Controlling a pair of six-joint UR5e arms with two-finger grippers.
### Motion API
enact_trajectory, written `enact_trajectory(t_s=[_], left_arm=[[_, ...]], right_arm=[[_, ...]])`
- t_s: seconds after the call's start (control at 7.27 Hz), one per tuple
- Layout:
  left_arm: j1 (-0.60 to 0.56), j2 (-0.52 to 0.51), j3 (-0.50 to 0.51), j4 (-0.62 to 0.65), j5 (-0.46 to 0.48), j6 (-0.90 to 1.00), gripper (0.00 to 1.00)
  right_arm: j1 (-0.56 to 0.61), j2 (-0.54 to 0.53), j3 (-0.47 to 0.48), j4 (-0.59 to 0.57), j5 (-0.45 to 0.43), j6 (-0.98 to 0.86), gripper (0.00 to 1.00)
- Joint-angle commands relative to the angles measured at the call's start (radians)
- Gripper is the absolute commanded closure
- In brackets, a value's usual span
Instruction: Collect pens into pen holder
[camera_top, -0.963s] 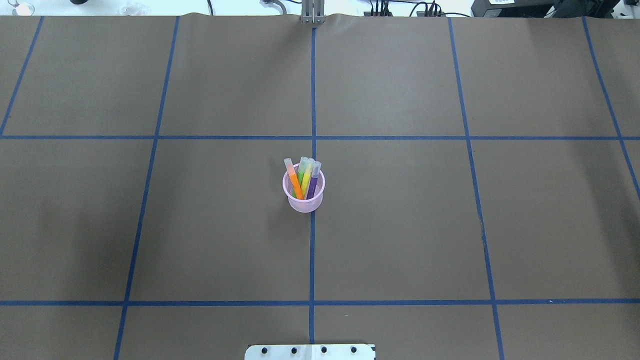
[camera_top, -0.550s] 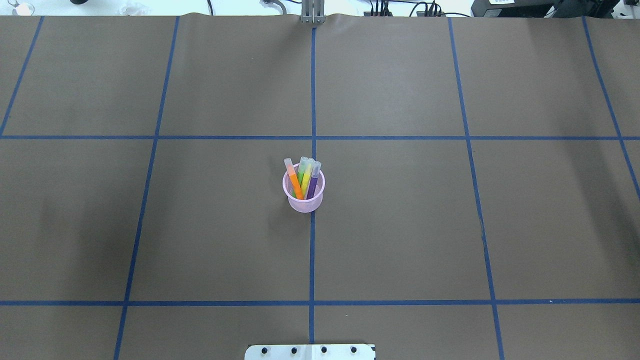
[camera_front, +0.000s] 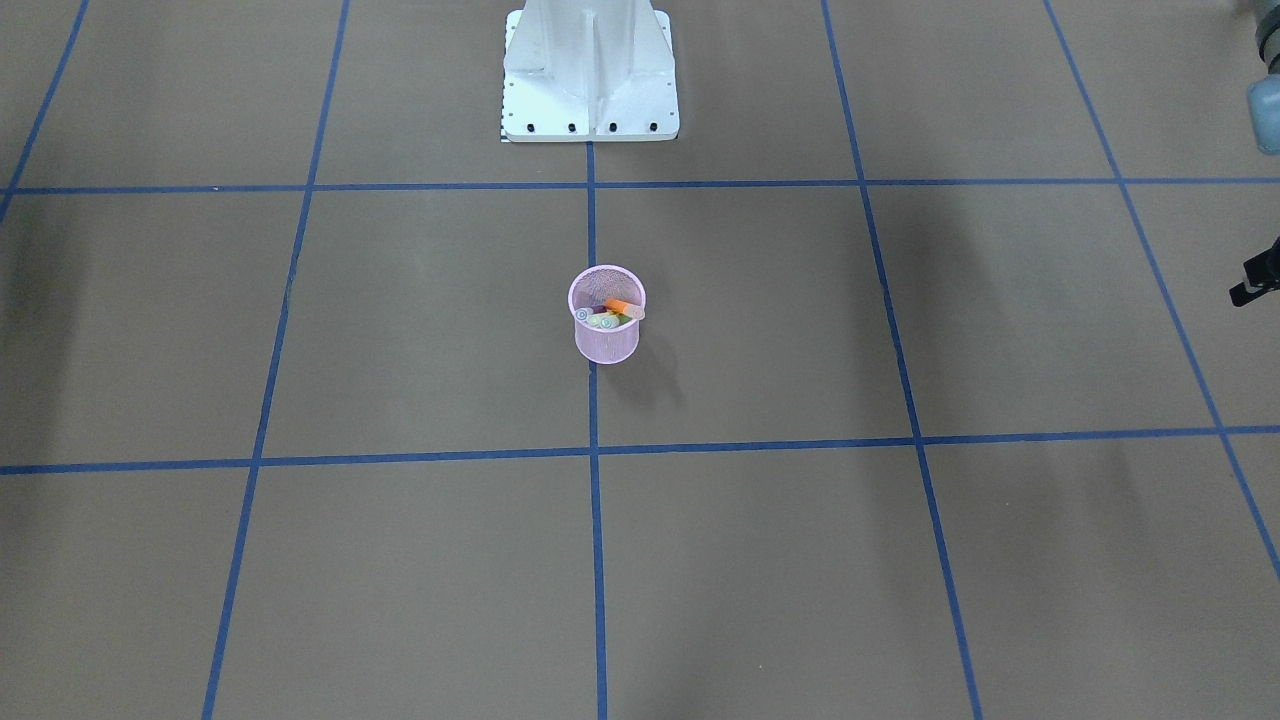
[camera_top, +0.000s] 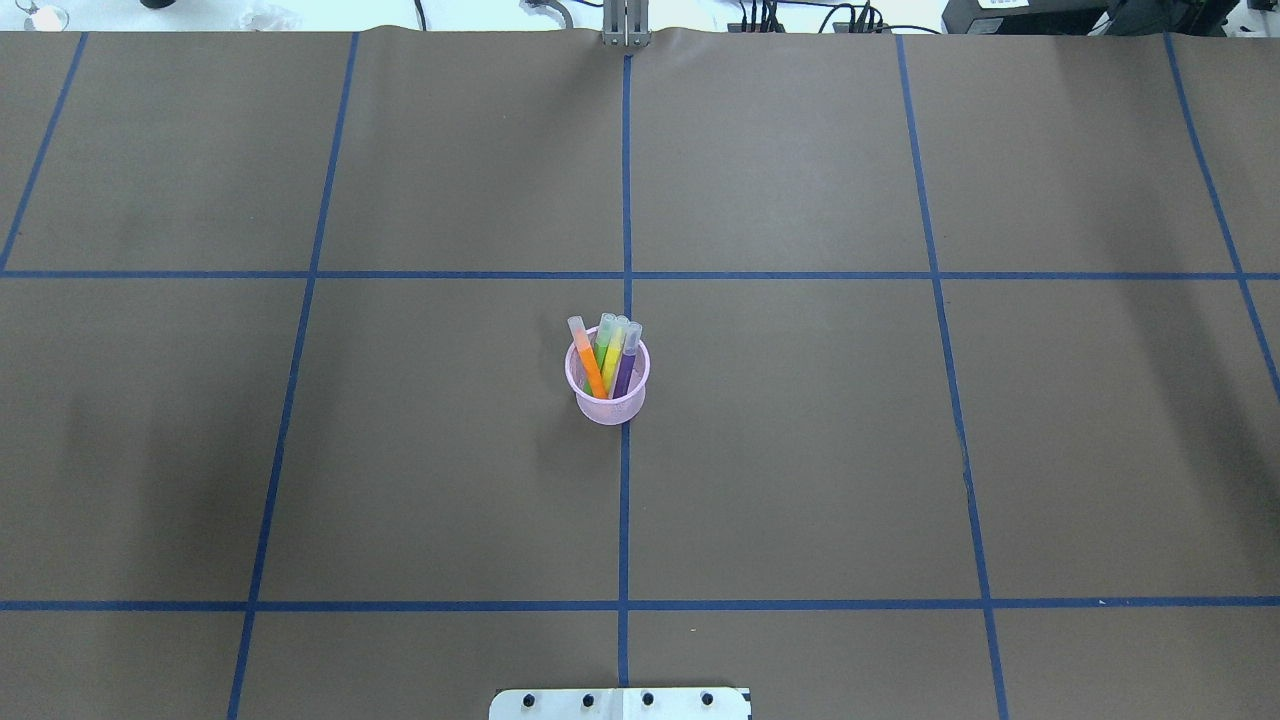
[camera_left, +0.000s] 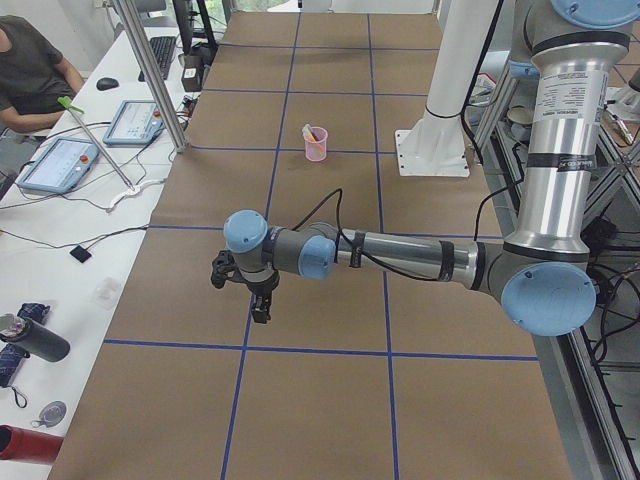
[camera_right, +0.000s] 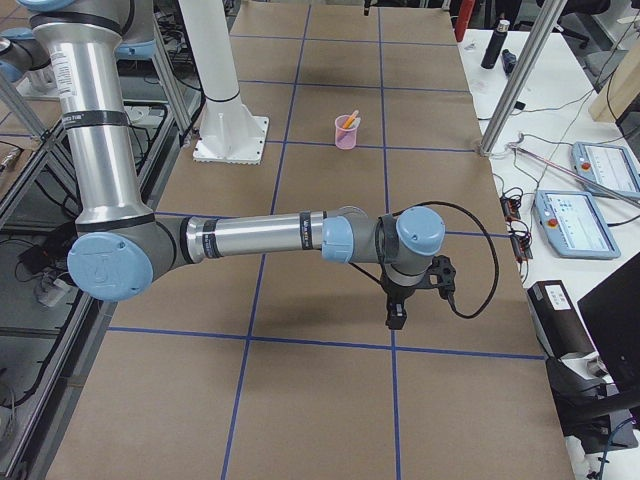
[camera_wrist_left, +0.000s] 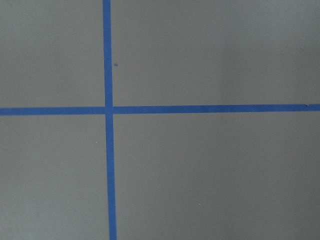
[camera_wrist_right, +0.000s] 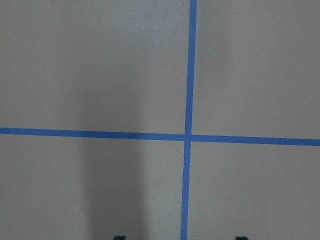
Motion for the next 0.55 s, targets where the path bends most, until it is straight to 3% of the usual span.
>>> enact_trajectory(t_s=[0.0,0.41], left_arm=[[-0.019,0.0,0.001,0.005,-0.002,0.013,0.0],[-0.026,0.0,-0.003,0.007,-0.005,-0.125,0.0]], right_arm=[[0.005,-0.05,0.071,0.0,-0.011,-0.002,0.0],[0.003,-0.072,0.068,0.012,-0.008,0.009,0.0]])
